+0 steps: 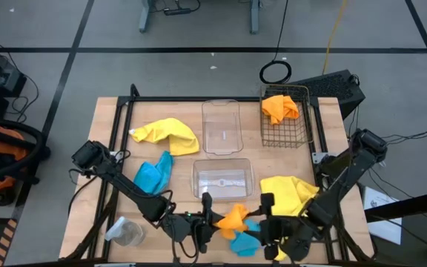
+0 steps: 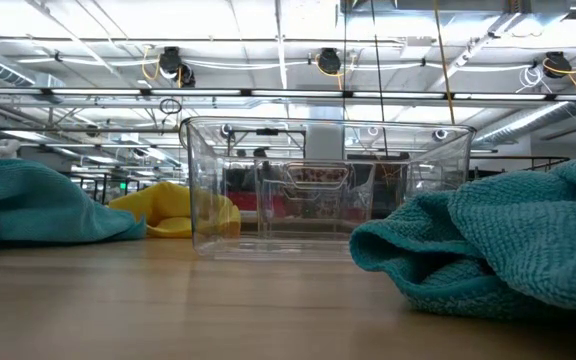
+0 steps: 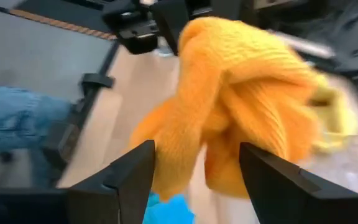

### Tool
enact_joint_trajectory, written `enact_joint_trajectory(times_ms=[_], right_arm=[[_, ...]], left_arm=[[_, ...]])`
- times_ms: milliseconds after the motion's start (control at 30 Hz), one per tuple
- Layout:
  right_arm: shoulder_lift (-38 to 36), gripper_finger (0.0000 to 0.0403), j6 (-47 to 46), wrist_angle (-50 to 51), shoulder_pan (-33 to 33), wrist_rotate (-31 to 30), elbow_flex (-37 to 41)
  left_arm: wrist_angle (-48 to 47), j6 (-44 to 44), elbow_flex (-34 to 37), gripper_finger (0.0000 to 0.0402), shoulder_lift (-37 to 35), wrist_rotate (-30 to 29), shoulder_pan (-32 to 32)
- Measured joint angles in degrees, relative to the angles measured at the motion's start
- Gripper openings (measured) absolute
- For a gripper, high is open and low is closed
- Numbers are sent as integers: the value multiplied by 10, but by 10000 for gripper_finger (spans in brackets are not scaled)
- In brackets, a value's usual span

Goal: Sort microfiber towel by color & place in baskets
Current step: Put the orange microfiber towel into the black metal basket

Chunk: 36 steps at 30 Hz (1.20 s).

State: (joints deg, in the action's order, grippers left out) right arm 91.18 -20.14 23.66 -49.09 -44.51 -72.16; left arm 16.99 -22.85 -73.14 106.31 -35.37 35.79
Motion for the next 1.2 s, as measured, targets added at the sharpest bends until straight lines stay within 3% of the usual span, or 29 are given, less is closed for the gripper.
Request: enact_joint_trajectory(times_ms=[167, 267, 500, 700, 933, 1200], right_arm=[[-11, 228, 11, -13, -43, -114, 0], [-12, 247, 38, -44, -53, -141, 0], [-11, 333, 60, -88, -39, -137, 0], [-11, 345, 43, -80, 10, -79, 0], [-11, 277, 25, -37, 46, 6, 0], [-11, 97, -1, 9, 57, 13, 0]], left_arm=[[1, 0, 0, 23, -1, 8, -4], [2, 0, 0, 23, -1, 25, -8], [2, 0, 0, 23, -1, 44, -24], [5, -21, 0, 33, -1, 93, -36], [-3, -49, 0, 36, -1, 96, -52], [-2, -108, 0, 37, -1, 64, -59]])
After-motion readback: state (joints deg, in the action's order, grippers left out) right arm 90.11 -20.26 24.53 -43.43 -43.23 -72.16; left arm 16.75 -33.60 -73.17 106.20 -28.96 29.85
